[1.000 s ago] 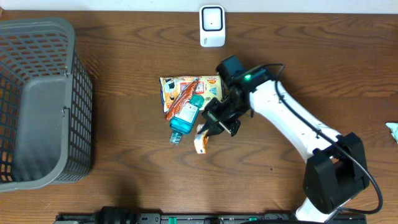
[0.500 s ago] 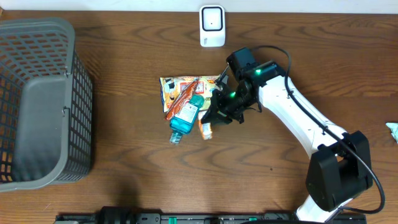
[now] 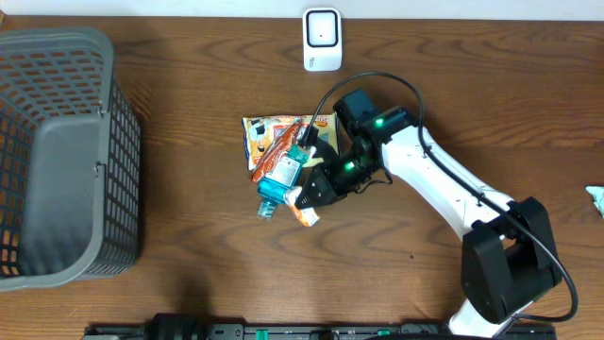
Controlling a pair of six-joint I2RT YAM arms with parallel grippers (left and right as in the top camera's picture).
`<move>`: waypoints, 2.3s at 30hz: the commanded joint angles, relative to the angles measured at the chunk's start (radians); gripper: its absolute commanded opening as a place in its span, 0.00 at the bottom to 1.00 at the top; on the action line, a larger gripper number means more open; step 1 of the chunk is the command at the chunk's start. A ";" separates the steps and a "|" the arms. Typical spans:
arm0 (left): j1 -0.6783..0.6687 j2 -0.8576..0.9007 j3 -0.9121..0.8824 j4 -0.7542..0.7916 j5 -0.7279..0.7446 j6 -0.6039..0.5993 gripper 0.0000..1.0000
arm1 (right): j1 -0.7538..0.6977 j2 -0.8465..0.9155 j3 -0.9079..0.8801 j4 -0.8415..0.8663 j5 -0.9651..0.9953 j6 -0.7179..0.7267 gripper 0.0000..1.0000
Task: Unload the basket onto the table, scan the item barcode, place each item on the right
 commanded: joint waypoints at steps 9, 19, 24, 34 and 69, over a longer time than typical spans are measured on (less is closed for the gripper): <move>0.005 0.004 -0.002 -0.075 0.005 -0.001 0.99 | 0.000 0.003 -0.096 0.053 0.089 -0.054 0.01; 0.005 0.004 -0.002 -0.075 0.005 -0.001 0.99 | -0.006 0.003 -0.188 0.169 0.084 -0.016 0.01; 0.005 0.004 -0.002 -0.075 0.005 -0.001 0.99 | -0.006 0.003 -0.196 0.198 0.086 -0.017 0.01; 0.005 0.004 -0.002 -0.075 0.005 -0.001 0.99 | -0.006 0.003 -0.212 0.233 0.330 0.050 0.01; 0.005 0.004 -0.002 -0.075 0.005 -0.001 0.99 | -0.130 -0.050 -0.047 0.032 0.809 0.239 0.98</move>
